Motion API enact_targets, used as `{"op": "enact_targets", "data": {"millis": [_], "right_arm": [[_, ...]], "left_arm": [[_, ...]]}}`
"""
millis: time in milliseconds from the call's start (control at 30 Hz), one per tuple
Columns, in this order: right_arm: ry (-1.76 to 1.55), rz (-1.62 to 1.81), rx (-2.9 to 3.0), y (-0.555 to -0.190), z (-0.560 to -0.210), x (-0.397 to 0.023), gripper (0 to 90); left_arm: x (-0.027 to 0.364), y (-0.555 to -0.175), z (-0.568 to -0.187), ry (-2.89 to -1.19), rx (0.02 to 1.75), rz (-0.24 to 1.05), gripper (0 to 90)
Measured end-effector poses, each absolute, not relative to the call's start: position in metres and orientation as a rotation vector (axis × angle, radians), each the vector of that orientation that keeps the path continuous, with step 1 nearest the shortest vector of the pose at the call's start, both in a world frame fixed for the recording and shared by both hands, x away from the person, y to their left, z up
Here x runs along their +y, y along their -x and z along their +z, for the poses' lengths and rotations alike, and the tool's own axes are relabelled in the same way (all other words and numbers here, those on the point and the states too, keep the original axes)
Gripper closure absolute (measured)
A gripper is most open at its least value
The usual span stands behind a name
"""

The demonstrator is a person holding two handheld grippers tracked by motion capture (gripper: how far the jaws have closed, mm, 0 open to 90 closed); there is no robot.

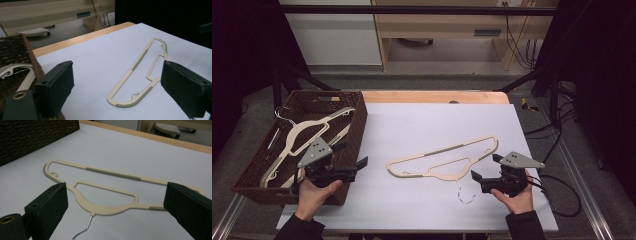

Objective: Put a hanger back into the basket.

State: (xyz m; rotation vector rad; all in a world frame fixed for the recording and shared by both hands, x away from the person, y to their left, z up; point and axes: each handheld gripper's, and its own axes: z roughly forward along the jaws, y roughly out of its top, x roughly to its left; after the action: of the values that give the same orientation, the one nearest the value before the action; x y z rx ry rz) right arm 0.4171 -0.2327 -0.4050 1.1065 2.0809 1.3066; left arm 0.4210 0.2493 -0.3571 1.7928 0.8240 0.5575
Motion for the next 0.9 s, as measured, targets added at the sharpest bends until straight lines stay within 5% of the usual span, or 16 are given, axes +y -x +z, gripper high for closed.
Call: {"op": "enact_targets", "data": {"millis": [467,900], "right_arm": [[-1.136,1.193,2.166,-0.417,-0.421,-0.215,9.4],[-1.211,1.047,2.286,-0.419,-0.450,-0.189,25.5]], "left_arm": [[0.209,-0.420,-0.387,-1.910,0.747,0.480,10.2],[0.195,-0.421,-0.403,-1.971,0.738,0.456,9.8]]}}
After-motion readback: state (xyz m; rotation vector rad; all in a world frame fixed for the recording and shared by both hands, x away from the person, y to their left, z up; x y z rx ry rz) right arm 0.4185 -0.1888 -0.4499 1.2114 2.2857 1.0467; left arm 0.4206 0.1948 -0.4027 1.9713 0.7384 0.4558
